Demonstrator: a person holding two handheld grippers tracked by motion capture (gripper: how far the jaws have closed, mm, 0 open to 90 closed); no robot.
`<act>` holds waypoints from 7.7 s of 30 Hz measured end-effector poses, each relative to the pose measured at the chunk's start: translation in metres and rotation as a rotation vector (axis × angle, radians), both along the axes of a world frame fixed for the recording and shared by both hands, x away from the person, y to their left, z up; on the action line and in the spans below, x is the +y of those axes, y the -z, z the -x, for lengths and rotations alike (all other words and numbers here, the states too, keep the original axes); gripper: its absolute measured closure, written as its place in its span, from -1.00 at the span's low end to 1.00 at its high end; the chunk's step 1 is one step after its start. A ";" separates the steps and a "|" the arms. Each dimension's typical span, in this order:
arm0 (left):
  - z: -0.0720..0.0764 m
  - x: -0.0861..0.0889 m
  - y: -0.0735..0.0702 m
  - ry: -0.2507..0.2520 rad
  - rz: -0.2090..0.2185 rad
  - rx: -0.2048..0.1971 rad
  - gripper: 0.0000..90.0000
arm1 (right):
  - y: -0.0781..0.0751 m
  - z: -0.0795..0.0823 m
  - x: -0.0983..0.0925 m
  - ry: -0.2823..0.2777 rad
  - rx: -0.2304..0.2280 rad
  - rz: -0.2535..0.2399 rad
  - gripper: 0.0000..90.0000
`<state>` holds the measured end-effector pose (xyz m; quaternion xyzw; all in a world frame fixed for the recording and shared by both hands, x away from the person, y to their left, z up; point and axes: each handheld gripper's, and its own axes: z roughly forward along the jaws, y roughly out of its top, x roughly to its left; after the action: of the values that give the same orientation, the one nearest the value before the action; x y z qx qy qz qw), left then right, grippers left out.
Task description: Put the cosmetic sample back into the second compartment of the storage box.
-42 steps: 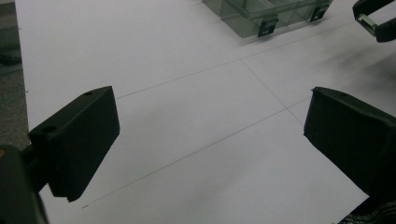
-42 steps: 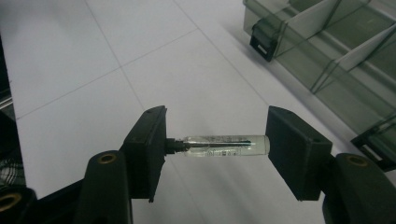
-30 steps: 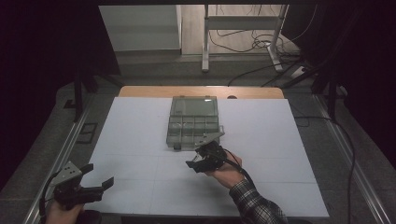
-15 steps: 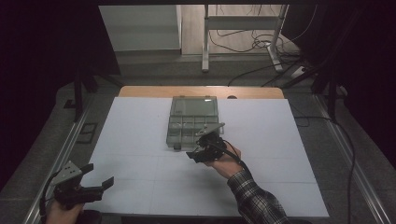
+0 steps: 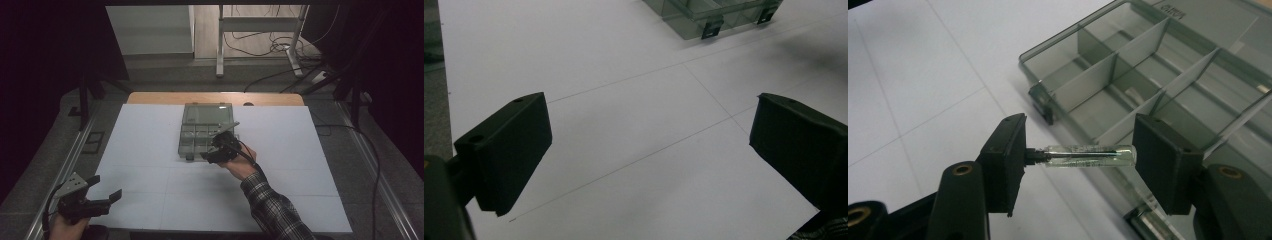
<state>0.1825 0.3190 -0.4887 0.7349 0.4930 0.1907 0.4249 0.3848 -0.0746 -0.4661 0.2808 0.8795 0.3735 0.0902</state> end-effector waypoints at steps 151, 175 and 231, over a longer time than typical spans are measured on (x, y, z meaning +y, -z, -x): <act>-0.002 -0.001 0.001 0.010 -0.004 0.016 -0.91 | -0.001 -0.023 -0.003 -0.002 0.029 -0.014 -0.85; -0.002 -0.002 0.000 0.014 -0.011 0.013 -0.91 | -0.009 0.005 -0.027 0.005 0.009 0.012 -0.97; 0.001 -0.001 0.000 0.008 -0.013 0.004 -0.92 | -0.013 0.092 -0.130 0.120 -0.059 0.011 -0.99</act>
<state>0.1820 0.3177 -0.4885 0.7400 0.4898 0.1907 0.4197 0.2928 -0.2050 -0.4530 0.3215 0.8601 0.3706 0.1398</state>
